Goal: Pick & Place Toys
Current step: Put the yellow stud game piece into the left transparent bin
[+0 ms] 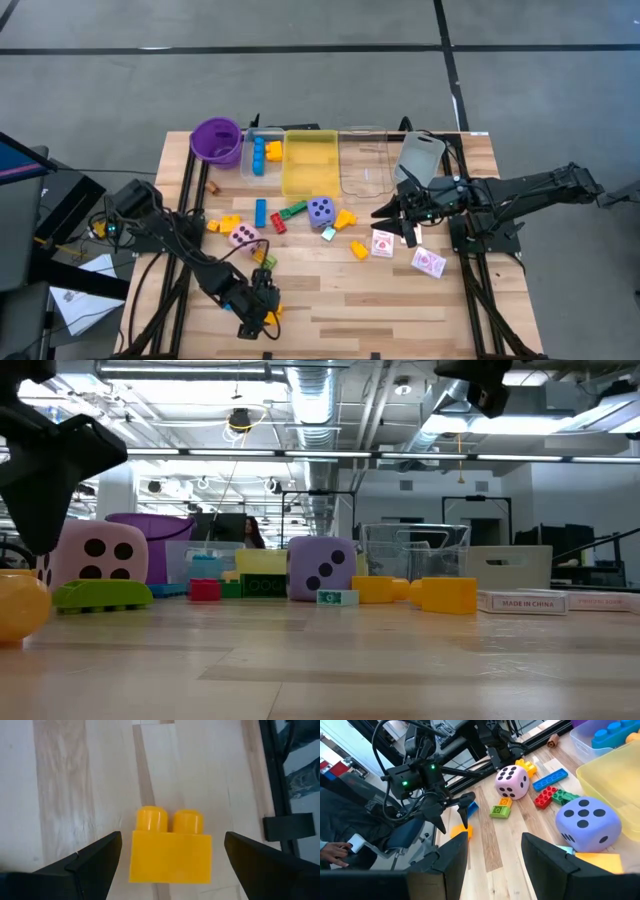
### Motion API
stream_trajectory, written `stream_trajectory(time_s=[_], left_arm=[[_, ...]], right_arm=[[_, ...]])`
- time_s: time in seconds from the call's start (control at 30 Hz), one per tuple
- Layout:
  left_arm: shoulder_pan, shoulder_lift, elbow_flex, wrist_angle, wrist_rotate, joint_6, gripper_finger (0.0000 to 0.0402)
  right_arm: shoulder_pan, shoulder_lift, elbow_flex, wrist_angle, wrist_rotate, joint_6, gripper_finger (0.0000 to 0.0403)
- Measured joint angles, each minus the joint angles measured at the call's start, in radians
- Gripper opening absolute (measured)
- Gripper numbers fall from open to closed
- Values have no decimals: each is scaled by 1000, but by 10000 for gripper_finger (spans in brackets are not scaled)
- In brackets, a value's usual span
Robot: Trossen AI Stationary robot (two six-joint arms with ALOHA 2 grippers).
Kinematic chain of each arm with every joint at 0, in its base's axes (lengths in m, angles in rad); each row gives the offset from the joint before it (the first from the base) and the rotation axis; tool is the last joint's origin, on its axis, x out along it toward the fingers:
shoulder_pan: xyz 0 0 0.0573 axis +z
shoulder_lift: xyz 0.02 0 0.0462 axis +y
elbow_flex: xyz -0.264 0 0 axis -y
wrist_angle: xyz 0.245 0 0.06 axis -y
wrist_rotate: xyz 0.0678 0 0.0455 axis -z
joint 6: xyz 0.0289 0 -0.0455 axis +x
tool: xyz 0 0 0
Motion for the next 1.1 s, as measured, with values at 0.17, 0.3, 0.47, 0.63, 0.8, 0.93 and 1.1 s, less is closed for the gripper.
stream_trajectory(time_s=[0.17, 0.3, 0.47, 0.63, 0.8, 0.93, 1.1], left_arm=[[0, 39, 0, 49, 7, -2, 347], [-1, 67, 1, 60, 8, -2, 347], [-6, 90, 1, 62, 8, -2, 347], [-26, 114, 1, 62, 8, -2, 347], [-59, 126, 1, 52, 7, 2, 347], [-65, 125, 1, 44, -11, 12, 347], [-52, 124, 1, 41, -46, 6, 336]], right_arm=[[0, 0, 0, -6, 0, 0, 179], [0, 0, 0, -4, 0, 0, 179], [0, 0, 0, -3, 0, 0, 179], [0, 0, 0, -3, 3, 4, 179], [0, 0, 0, -3, 8, 12, 179], [0, 0, 0, -3, 9, 19, 179], [0, 0, 0, -3, 9, 19, 179]])
